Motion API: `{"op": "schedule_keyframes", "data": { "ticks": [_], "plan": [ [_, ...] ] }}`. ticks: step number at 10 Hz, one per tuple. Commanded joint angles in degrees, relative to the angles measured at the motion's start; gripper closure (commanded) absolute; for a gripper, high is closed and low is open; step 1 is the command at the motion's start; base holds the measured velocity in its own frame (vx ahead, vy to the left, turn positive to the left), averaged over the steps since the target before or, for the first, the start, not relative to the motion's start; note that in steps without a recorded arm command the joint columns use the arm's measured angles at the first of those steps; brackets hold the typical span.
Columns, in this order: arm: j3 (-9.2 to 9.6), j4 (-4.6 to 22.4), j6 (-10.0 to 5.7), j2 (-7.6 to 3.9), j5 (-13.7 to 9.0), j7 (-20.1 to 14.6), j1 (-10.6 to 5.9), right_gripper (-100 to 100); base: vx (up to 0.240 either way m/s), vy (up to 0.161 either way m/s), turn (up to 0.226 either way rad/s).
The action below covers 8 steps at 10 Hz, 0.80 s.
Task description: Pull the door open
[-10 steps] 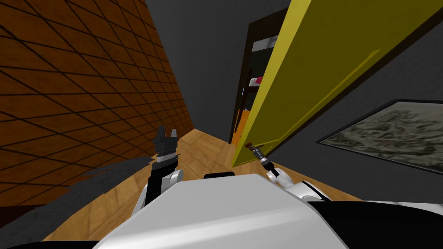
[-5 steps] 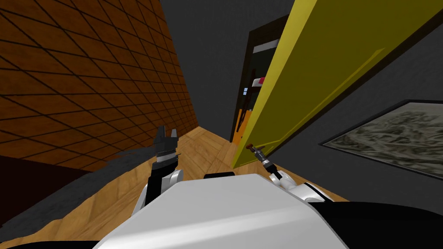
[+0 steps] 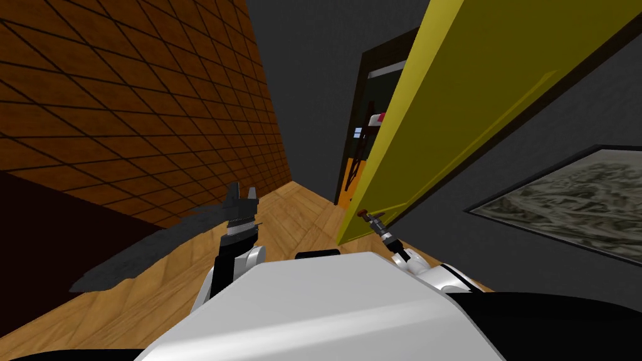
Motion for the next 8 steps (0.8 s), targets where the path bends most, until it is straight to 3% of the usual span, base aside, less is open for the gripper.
{"op": "schedule_keyframes", "data": {
  "ticks": [1,5,8],
  "plan": [
    [0.05,0.23,-0.71,-0.14,0.05,-0.02,0.33,100,-0.167,-0.113,0.142],
    [-0.06,1.00,-2.30,-0.65,-0.01,-0.23,0.90,100,-0.213,-0.117,0.201],
    [-0.10,1.26,-2.82,-0.82,-0.03,-0.30,1.09,100,-0.144,-0.064,0.095]
  ]
}}
